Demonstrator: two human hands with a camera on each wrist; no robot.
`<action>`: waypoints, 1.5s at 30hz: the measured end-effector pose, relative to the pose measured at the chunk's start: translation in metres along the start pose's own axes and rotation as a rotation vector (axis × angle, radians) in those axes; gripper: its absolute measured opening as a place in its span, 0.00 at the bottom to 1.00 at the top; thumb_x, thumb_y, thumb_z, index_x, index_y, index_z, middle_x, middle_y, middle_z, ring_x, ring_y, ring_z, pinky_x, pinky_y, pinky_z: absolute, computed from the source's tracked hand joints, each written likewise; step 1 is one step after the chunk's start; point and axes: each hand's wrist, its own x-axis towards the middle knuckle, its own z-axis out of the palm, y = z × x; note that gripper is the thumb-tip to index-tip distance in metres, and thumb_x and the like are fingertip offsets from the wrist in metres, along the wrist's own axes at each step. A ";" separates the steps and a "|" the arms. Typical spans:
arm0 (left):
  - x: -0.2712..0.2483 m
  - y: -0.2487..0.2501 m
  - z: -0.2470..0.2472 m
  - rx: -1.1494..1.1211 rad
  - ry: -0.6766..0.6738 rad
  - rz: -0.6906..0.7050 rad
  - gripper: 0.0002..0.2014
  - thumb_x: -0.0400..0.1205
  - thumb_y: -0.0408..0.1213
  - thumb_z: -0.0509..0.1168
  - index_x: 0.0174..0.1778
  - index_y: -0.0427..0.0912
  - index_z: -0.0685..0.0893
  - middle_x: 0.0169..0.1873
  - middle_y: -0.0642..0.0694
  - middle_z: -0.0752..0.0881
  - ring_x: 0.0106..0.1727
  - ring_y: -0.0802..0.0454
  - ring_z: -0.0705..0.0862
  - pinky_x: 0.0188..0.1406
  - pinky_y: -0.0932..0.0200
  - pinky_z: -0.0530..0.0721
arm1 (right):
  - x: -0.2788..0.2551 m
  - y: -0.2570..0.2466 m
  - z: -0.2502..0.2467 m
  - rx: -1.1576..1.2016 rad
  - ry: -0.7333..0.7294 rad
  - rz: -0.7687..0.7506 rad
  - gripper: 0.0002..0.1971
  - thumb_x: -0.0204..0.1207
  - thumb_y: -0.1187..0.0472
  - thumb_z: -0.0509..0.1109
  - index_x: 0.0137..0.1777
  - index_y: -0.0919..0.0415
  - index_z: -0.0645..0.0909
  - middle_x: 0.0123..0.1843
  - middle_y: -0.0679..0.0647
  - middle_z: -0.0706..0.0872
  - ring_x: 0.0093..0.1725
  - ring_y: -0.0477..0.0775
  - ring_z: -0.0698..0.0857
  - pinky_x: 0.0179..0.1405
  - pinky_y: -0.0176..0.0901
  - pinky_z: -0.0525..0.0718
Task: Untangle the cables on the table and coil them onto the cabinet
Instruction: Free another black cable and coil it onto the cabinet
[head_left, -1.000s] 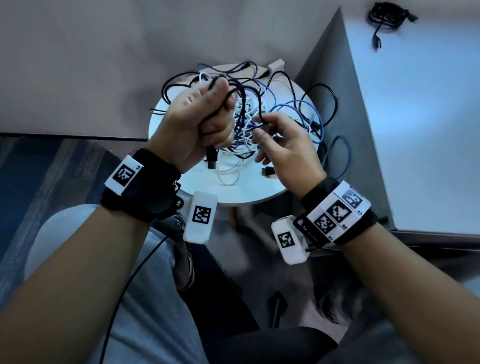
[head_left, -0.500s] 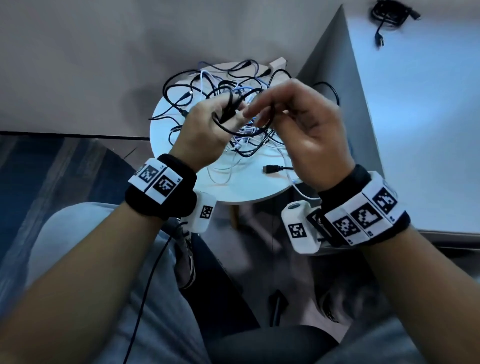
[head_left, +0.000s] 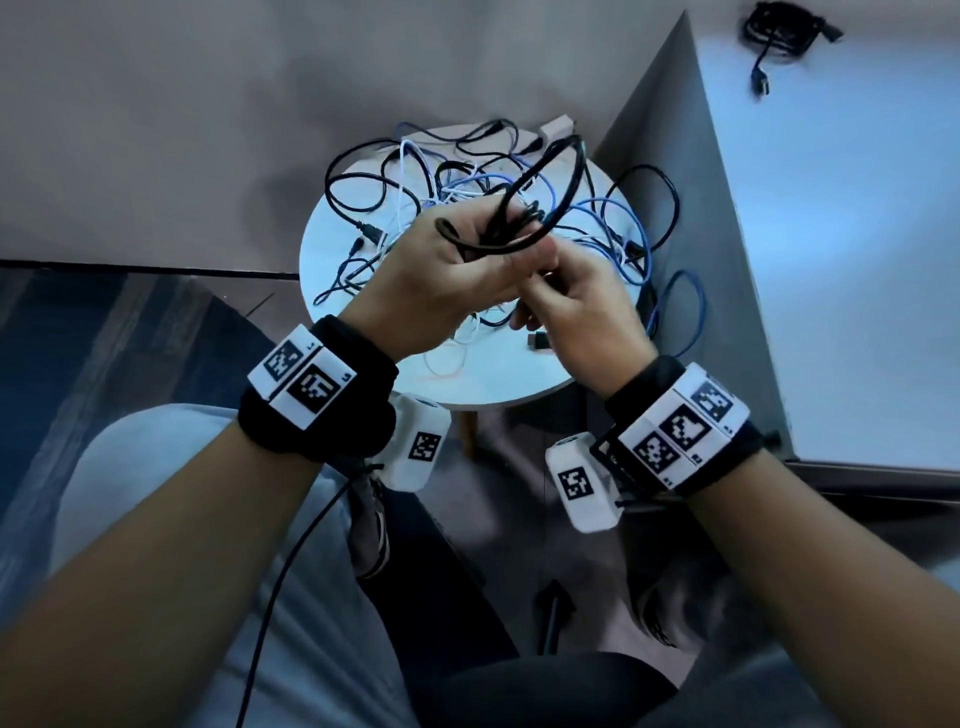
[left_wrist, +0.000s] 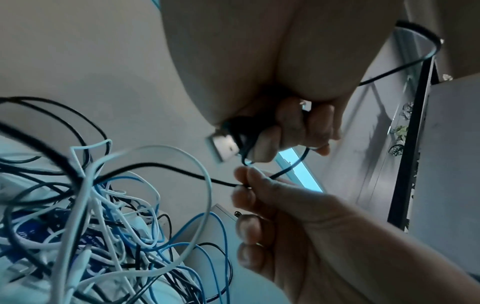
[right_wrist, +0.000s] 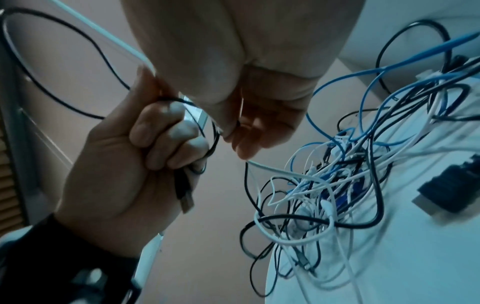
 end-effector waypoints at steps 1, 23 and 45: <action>0.000 0.000 -0.001 0.027 0.045 -0.004 0.02 0.86 0.22 0.63 0.49 0.26 0.80 0.25 0.62 0.80 0.24 0.66 0.77 0.28 0.74 0.74 | 0.002 0.000 -0.004 0.038 0.032 0.003 0.11 0.84 0.67 0.66 0.44 0.52 0.81 0.33 0.47 0.84 0.29 0.50 0.84 0.29 0.43 0.80; 0.008 -0.007 -0.008 0.023 0.285 0.047 0.11 0.92 0.31 0.56 0.45 0.42 0.78 0.25 0.47 0.82 0.20 0.49 0.65 0.21 0.60 0.64 | -0.003 0.004 -0.003 -0.080 -0.168 0.062 0.23 0.84 0.56 0.68 0.78 0.46 0.72 0.40 0.46 0.81 0.30 0.53 0.84 0.36 0.50 0.84; 0.006 -0.037 -0.041 0.416 0.217 -0.508 0.15 0.86 0.47 0.67 0.38 0.41 0.86 0.18 0.56 0.75 0.20 0.56 0.69 0.24 0.58 0.64 | 0.000 -0.026 -0.042 -0.529 -0.285 0.418 0.14 0.77 0.66 0.58 0.56 0.68 0.82 0.40 0.65 0.88 0.37 0.61 0.86 0.40 0.54 0.81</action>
